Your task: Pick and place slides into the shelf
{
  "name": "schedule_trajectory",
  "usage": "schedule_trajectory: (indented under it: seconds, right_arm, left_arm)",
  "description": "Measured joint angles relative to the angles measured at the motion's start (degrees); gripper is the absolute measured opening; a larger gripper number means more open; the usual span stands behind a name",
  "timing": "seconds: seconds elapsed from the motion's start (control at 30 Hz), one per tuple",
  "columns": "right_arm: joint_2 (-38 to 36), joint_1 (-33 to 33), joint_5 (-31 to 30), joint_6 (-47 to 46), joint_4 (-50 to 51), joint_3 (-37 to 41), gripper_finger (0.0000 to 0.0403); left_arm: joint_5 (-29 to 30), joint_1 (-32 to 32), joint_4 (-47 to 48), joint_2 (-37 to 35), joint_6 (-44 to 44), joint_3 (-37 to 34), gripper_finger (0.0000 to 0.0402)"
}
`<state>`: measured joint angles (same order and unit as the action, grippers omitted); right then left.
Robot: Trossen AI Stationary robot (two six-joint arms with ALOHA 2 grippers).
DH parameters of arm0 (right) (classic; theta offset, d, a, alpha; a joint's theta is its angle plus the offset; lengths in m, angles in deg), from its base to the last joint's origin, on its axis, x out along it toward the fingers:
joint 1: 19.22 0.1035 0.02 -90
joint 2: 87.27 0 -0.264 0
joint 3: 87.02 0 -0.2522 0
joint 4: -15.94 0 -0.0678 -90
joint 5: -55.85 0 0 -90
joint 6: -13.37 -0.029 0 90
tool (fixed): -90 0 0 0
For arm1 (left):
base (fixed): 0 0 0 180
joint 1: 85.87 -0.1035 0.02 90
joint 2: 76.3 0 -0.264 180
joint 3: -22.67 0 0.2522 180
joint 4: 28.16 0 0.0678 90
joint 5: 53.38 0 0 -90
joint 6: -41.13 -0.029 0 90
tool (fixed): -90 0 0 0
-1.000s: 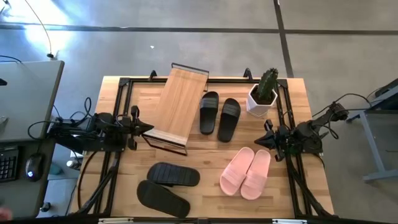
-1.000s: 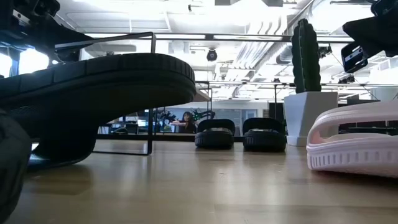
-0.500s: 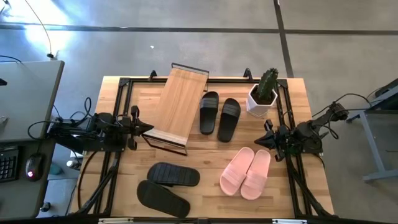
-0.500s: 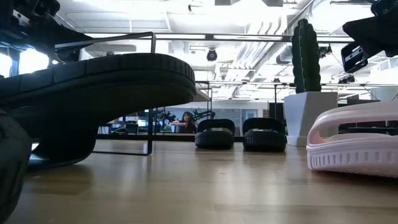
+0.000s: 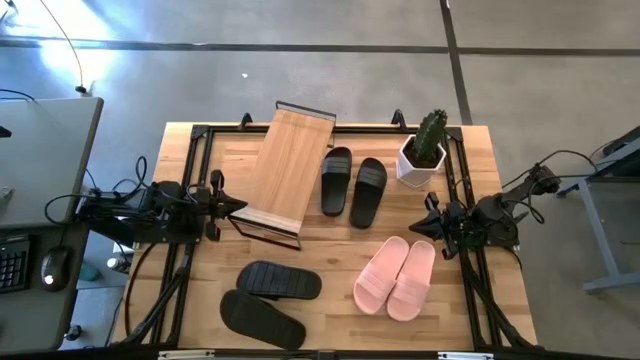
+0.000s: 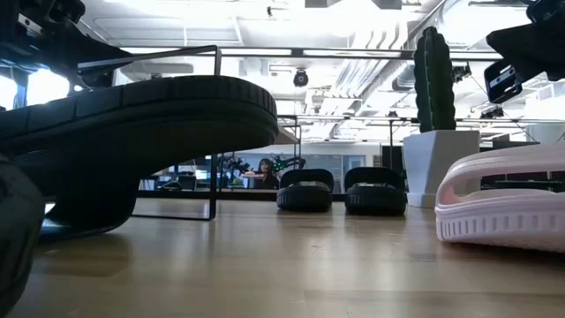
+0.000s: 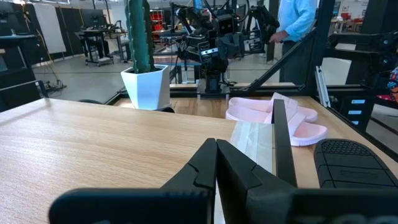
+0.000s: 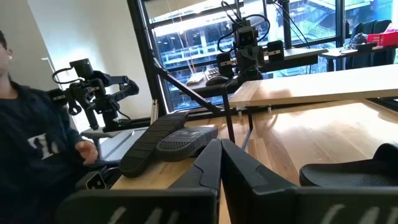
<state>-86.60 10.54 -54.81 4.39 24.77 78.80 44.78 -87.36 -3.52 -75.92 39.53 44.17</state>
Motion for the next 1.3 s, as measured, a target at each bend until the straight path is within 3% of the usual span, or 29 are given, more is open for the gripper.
schedule_trajectory:
  seconds: [0.43, 0.73, 0.93, 1.1, 1.3]
  right_arm:
    - [0.01, 0.01, -0.03, 0.14, 0.00, -0.01, 0.0000]
    - [0.02, 0.00, -3.12, 11.01, -0.02, -0.01, 0.0000]
    - [0.02, 0.01, -4.23, 2.99, -1.62, 0.00, 0.0000]
    - [0.02, 0.00, -7.65, 1.48, -7.32, 0.01, 0.0000]
    - [0.02, 0.00, -8.25, 1.40, -16.11, 0.01, 0.0000]
  left_arm:
    - [0.01, 0.02, -0.01, 0.00, -0.01, 0.00, 0.0001]
    - [0.00, 0.00, -0.52, 0.02, 0.06, -0.01, 0.0001]
    - [-2.65, 0.02, -2.80, 0.02, 11.90, 0.00, 0.0001]
    - [-9.26, 0.02, -13.91, 0.03, 16.95, -0.02, 0.0001]
    - [-28.13, 0.04, -35.25, 0.02, 21.73, 0.00, 0.0001]
